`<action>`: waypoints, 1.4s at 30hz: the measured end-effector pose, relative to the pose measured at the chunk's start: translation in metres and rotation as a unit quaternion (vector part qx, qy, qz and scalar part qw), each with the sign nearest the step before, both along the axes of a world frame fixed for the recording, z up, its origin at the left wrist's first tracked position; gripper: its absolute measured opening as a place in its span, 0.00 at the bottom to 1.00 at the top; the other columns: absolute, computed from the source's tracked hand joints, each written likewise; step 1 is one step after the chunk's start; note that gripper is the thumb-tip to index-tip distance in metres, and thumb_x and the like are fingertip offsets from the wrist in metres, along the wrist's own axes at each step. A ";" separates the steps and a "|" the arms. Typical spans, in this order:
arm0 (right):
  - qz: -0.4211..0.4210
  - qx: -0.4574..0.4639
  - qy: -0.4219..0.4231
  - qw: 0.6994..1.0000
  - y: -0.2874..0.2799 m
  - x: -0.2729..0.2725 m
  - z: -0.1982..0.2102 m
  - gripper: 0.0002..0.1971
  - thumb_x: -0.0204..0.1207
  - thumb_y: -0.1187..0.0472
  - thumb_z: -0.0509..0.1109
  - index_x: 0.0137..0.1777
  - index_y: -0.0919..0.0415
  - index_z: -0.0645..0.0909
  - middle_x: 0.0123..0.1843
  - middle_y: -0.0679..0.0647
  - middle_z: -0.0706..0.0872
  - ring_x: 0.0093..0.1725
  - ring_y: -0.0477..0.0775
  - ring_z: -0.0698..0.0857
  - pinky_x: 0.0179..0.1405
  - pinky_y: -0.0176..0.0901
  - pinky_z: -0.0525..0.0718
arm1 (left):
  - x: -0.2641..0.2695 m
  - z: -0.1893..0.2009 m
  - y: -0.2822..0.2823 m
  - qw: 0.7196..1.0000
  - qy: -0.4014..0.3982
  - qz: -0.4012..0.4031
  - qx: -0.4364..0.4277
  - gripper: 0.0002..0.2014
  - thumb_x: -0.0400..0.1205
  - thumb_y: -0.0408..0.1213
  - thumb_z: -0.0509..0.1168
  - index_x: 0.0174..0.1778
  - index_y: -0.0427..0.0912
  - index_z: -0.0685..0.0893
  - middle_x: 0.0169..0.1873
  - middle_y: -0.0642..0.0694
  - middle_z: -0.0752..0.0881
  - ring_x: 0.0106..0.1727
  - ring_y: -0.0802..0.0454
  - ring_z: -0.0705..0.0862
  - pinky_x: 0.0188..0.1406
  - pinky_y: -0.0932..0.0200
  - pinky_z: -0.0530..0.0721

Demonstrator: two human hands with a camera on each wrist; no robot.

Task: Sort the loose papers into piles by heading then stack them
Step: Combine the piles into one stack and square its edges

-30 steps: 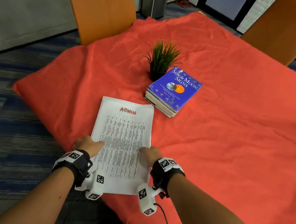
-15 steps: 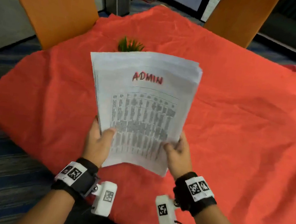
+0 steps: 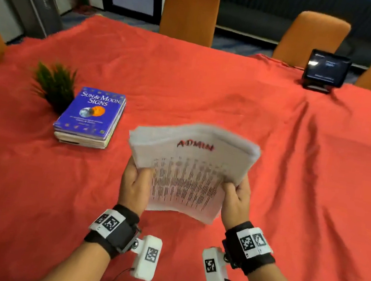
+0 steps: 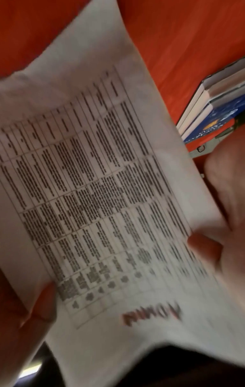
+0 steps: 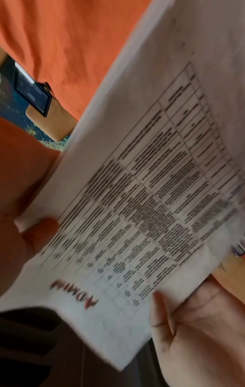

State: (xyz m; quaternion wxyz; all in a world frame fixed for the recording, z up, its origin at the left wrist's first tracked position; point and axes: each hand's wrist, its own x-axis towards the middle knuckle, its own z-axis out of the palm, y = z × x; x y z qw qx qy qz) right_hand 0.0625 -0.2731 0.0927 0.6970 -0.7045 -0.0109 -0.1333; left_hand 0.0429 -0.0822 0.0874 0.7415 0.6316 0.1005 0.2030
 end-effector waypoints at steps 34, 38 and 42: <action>-0.013 0.031 -0.147 0.989 -0.012 0.019 0.070 0.13 0.74 0.76 0.53 0.41 0.58 0.72 0.34 0.35 0.77 0.35 0.34 0.73 0.37 0.26 0.73 | 0.028 0.067 -0.017 0.991 -0.124 0.046 0.007 0.08 0.76 0.30 0.57 0.48 0.42 0.77 0.43 0.48 0.81 0.47 0.54 0.79 0.52 0.59 0.76; -0.025 -0.012 -0.081 0.996 -0.012 0.016 0.045 0.08 0.72 0.69 0.57 0.43 0.55 0.73 0.37 0.38 0.76 0.38 0.39 0.74 0.40 0.34 0.74 | 0.022 0.050 -0.021 0.993 -0.096 0.050 0.042 0.08 0.75 0.27 0.57 0.49 0.33 0.75 0.37 0.62 0.82 0.42 0.64 0.79 0.47 0.71 0.76; -0.003 -0.016 -0.075 0.997 -0.008 0.017 0.045 0.09 0.70 0.71 0.59 0.45 0.57 0.74 0.36 0.36 0.79 0.36 0.35 0.76 0.38 0.27 0.76 | 0.027 0.042 -0.018 0.994 -0.088 0.048 0.036 0.11 0.76 0.24 0.57 0.52 0.34 0.78 0.41 0.61 0.85 0.46 0.63 0.82 0.51 0.70 0.77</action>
